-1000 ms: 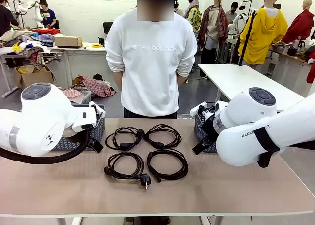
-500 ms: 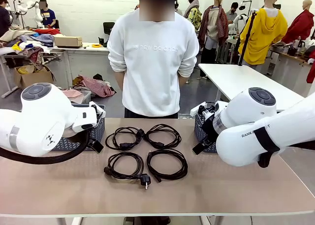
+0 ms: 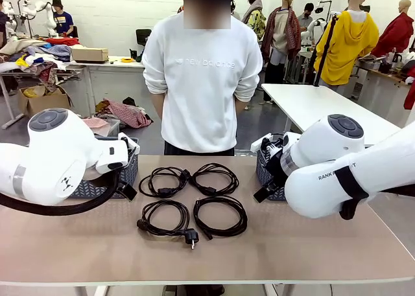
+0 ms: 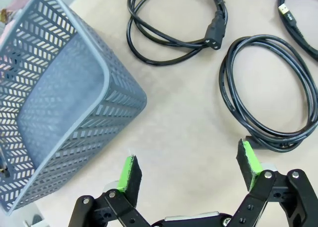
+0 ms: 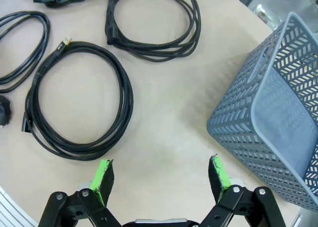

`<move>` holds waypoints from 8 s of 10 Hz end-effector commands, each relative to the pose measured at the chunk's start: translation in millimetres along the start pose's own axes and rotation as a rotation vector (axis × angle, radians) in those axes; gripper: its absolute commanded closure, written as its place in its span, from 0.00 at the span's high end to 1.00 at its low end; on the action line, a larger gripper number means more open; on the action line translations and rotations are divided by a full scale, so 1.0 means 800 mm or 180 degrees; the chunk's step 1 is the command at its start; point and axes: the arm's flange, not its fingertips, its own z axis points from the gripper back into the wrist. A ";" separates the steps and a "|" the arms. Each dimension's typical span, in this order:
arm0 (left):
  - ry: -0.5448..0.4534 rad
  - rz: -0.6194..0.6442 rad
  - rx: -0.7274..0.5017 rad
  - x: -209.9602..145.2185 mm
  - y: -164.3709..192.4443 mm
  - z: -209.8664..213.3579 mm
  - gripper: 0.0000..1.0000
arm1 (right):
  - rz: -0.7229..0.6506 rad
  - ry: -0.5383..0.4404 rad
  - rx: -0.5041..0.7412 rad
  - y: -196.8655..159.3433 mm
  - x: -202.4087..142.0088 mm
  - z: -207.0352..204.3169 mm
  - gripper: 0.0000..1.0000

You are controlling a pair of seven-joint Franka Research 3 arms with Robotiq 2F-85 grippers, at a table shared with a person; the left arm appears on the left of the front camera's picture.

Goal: Organize the cables according to human instructions.
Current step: Pick up a bundle of cables and place it in the basket indicated by the human.

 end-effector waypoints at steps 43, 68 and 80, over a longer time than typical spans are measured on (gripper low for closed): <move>-0.0516 -0.0722 -0.1061 -0.006 0.178 0.165 1.00 | 0.0705 -0.0858 0.1204 -0.138 0.000 0.153 1.00; 0.0624 -0.2744 -0.1453 0.074 -0.089 -0.011 1.00 | 0.0705 -0.0858 0.1204 -0.138 0.000 0.153 1.00; 0.1006 -0.3006 -0.1446 0.075 -0.146 -0.087 1.00 | 0.0705 -0.0858 0.1204 -0.138 0.000 0.153 1.00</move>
